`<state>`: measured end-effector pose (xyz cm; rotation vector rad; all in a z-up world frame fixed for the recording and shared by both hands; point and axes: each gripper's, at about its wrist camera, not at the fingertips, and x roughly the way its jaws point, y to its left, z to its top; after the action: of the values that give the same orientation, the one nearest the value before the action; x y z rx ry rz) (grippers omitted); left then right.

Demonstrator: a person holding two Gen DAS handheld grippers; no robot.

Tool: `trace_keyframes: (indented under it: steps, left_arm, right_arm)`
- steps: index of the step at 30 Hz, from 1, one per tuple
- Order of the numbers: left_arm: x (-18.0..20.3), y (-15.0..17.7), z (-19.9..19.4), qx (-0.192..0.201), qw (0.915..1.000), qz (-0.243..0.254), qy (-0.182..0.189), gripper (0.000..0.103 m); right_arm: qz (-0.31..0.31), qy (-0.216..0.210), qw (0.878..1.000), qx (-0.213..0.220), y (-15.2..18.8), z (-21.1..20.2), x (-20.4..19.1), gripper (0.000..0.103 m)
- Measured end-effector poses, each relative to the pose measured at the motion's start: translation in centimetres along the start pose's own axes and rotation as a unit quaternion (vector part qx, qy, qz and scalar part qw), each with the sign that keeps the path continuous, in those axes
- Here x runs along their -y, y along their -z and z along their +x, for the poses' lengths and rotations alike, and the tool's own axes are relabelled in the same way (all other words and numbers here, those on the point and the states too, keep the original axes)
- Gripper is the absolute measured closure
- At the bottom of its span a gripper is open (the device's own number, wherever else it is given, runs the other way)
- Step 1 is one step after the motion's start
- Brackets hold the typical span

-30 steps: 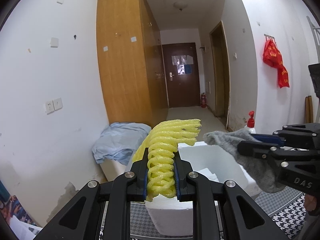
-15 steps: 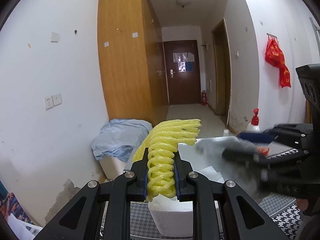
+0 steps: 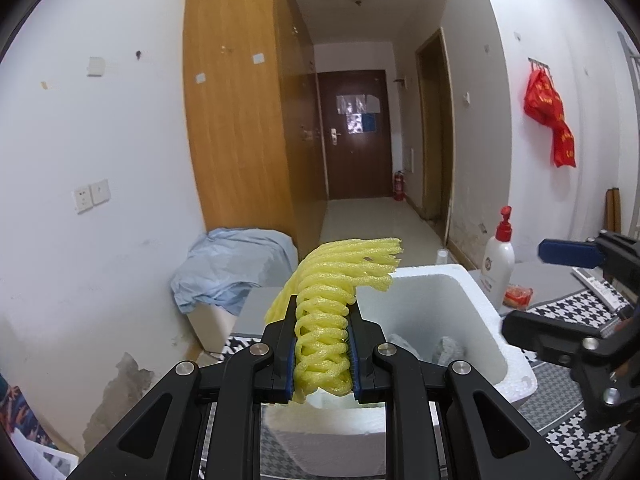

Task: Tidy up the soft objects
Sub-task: 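Lower the yellow mesh sleeve into the foam box and open the left tool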

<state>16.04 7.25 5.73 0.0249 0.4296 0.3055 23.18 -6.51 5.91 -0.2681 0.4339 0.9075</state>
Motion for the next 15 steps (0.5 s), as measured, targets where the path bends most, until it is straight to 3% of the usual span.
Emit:
trace_keyframes:
  steps: [9,15]
  left_arm:
    - [1.6,-0.2,1.3,-0.013,0.9995,0.007,0.026,0.082]
    - [2.5,-0.3,2.0,-0.020,0.9991,0.014,0.034,0.082]
  right_arm:
    - [0.020,0.023,1.000,0.005,1.1,-1.8,1.5,0.008]
    - [0.031,0.033,0.999,0.009,1.6,-2.6,2.4,0.001]
